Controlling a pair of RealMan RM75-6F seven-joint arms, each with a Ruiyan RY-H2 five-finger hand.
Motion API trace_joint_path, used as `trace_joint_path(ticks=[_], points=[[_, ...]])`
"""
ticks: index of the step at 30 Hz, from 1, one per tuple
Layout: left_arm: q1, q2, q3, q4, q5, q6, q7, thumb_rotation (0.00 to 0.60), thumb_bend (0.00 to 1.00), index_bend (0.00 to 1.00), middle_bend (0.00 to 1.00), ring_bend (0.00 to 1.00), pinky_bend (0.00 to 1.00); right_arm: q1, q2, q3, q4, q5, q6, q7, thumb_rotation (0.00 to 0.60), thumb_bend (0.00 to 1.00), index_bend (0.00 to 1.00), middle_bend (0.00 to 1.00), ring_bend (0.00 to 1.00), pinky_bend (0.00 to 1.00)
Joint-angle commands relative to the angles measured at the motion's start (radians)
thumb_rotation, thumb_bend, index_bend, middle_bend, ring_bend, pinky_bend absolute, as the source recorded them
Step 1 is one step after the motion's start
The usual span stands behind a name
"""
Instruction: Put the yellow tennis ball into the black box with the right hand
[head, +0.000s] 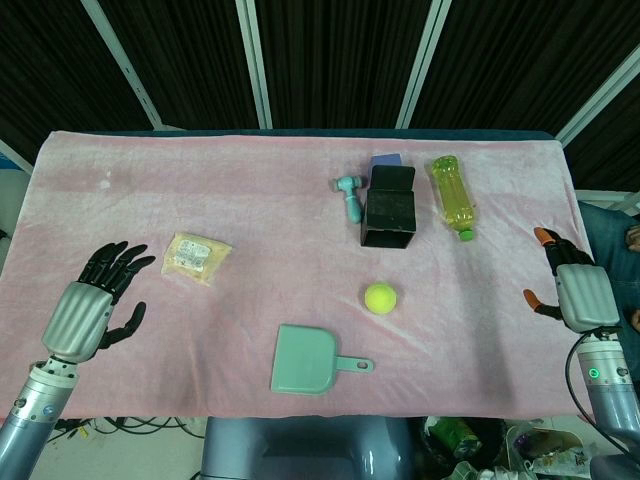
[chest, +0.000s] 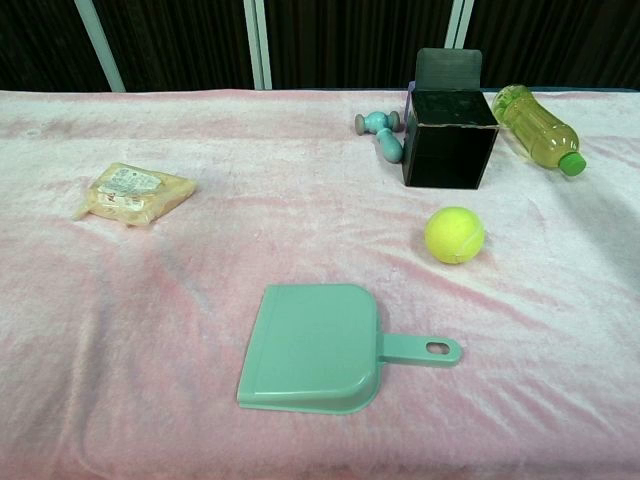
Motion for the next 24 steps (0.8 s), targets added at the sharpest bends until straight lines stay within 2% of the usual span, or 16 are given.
trace_joint_path(ticks=[1, 24], points=[[-0.001, -0.001, 0.003, 0.003, -0.001, -0.002, 0.001, 0.600, 0.48, 0.16, 0.10, 0.04, 0.08, -0.001, -0.002, 0.002, 0.000, -0.006, 0.014, 0.008, 0.600, 0.18, 0.00, 0.08, 0.14, 0.26], [0.010, 0.016, 0.000, -0.005, 0.008, 0.045, -0.004, 0.600, 0.48, 0.16, 0.10, 0.04, 0.08, -0.003, 0.001, -0.006, -0.037, -0.005, 0.038, -0.039, 0.600, 0.17, 0.00, 0.08, 0.14, 0.26]])
